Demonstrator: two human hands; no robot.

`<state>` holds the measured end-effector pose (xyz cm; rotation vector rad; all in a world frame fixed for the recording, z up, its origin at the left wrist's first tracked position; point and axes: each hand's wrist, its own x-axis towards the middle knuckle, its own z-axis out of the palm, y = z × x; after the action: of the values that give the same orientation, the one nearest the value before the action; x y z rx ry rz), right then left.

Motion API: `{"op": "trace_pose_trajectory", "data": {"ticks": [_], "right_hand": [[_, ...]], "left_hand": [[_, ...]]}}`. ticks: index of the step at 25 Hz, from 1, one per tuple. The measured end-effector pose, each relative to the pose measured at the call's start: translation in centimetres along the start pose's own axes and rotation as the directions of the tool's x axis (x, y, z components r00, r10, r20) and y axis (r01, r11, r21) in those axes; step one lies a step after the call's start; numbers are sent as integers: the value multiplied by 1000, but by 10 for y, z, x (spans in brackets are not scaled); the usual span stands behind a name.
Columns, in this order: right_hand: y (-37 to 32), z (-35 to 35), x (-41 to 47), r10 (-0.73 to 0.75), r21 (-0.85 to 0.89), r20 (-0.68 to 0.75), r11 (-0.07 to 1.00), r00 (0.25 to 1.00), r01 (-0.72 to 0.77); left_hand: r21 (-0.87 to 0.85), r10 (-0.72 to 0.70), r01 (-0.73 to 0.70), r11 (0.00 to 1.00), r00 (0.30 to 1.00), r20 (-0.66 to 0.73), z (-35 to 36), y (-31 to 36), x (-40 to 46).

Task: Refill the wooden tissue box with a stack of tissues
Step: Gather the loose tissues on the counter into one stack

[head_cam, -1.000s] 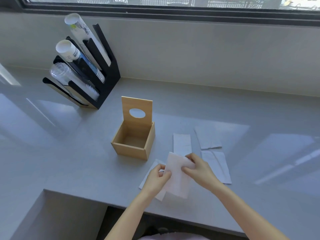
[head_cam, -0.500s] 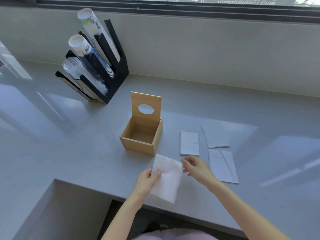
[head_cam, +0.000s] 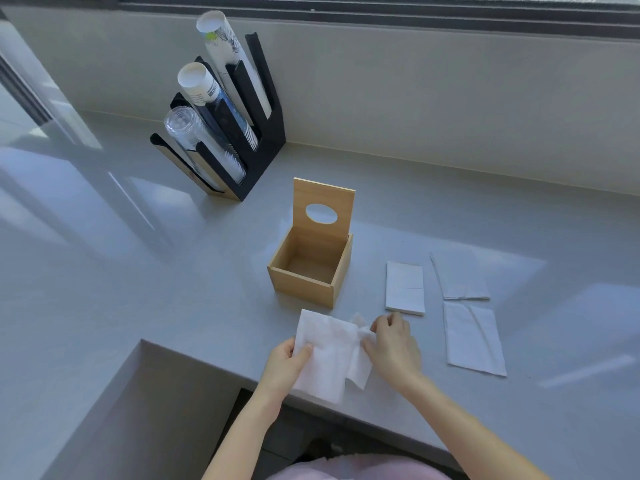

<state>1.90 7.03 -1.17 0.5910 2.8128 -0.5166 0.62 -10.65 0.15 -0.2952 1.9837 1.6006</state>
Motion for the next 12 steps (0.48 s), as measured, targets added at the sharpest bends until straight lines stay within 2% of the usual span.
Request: {"op": "trace_pose_trajectory", "data": {"ticks": [4,8,12], "right_hand": [[3,-5,-3,-29,46,-1,999,1000,29],[17,-18,-3,-26,331,15,944,1000,20],[37,-49,-1,-26,520,4,854,1000,20]], "left_hand": [[3,-3,3,1000,1000,-14,2,0,0],[10,10,-9,1000,1000,-18,7,2,-2],[-11,31,-32,999,999,-29,11,5,-3]]}}
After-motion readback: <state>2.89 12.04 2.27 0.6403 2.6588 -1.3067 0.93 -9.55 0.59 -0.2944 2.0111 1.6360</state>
